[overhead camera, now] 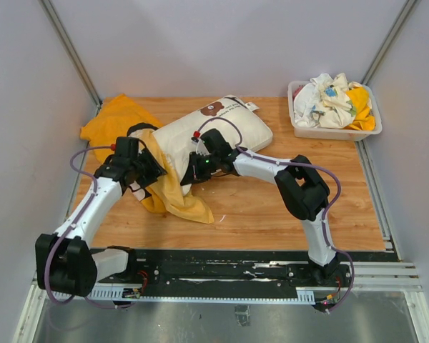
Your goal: Remove the trousers from the hanger
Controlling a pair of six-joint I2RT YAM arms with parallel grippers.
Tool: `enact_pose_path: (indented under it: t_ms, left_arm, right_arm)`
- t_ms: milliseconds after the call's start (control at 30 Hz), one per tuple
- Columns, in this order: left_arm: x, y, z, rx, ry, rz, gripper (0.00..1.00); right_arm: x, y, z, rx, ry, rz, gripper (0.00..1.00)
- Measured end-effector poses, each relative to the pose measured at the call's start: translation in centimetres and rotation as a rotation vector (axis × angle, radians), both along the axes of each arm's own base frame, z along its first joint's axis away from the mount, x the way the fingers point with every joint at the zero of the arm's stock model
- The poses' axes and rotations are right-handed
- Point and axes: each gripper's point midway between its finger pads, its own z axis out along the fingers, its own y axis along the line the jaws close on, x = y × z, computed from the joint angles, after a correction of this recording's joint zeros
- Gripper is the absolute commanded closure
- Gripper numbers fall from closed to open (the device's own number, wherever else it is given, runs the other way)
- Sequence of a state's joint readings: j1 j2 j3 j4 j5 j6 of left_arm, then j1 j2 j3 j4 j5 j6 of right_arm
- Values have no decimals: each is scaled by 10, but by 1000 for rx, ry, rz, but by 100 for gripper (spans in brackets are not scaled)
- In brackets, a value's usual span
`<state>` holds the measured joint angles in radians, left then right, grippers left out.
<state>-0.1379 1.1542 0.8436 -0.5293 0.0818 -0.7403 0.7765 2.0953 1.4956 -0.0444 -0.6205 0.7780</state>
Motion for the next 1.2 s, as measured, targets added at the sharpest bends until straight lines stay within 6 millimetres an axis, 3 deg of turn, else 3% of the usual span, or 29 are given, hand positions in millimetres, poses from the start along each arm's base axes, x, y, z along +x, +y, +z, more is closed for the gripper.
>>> enact_pose_path:
  t_ms: [200,267,400,567,667,767,1033,1100,1200]
  left_arm:
    - [9,3,-25,26,69,22,48]
    - [12,3,-30,28,75,27,54]
    - [20,0,-30,24,74,35,52]
    - [38,-10,-4,15,11,20,44]
    - [47,-15,20,-2,-47,16,43]
    - [51,-20,28,-7,-69,10,44]
    - [44,-14,-18,59,58,19,44]
    - [42,-12,-27,79,80,21,51]
    - [42,-10,-33,93,96,23,71]
  right_arm:
    - [0,0,0,-2,0,1,99]
    - [0,0,0,-2,0,1,100]
    - [0,0,0,-2,1,1,100]
    - [0,0,0,-2,0,1,99]
    - [0,0,0,-2,0,1,99]
    - [0,0,0,-1,0,1,99]
    - [-1,-1,-1,-2,0,0,99]
    - [-2,-2,-2,-4,1,-1,99]
    - [-2,-3,-4,-7,3,-2,99]
